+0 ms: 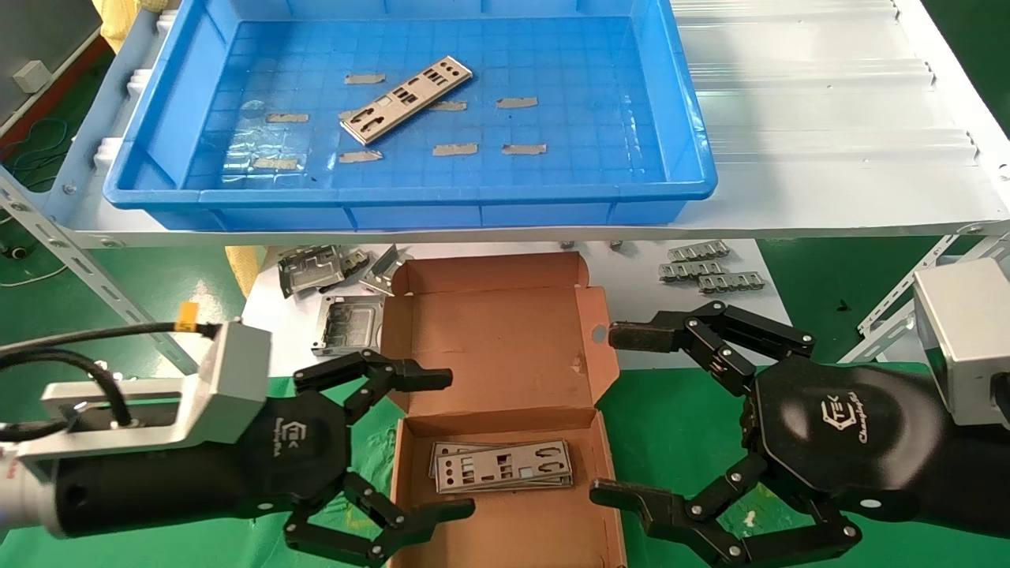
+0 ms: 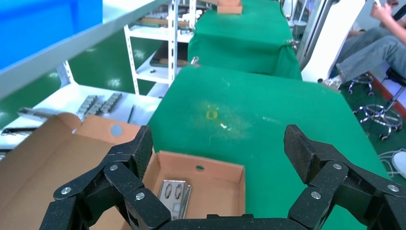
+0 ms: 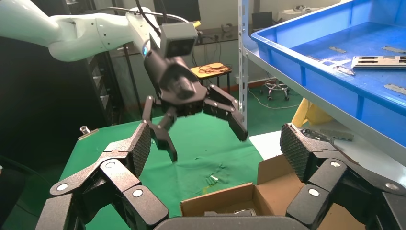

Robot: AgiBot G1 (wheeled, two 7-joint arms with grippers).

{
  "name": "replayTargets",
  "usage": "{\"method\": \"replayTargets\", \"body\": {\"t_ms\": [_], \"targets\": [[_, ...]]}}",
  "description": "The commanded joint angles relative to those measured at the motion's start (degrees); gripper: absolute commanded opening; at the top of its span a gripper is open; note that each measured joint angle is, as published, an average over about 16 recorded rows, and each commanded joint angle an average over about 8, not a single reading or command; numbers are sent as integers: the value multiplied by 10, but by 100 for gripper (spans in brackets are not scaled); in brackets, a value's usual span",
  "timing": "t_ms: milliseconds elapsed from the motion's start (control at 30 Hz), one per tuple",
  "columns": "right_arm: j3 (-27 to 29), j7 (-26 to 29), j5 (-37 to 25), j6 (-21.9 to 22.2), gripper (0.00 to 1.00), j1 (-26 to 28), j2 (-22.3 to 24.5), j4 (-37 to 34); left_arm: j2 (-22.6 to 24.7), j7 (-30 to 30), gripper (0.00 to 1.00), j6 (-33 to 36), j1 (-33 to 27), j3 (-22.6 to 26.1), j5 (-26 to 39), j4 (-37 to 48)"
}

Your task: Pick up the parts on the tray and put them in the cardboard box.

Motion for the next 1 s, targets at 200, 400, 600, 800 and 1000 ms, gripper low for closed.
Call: {"method": "replayTargets", "body": {"t_ms": [200,400,600,800,1000], "targets": [[0,0,0,0,100,0,0,0,-23,-3,100,26,6,-26,-32,-3],[0,0,0,0,100,0,0,0,-42,-6,100,49,12,-48,-60,-5],[0,0,0,0,100,0,0,0,-61,-9,100,72,18,-70,-88,-7],[0,0,0,0,100,0,0,0,-76,-11,100,89,22,-87,-109,-9],[0,0,0,0,100,0,0,0,-80,-12,100,93,23,-91,-115,-9]]}}
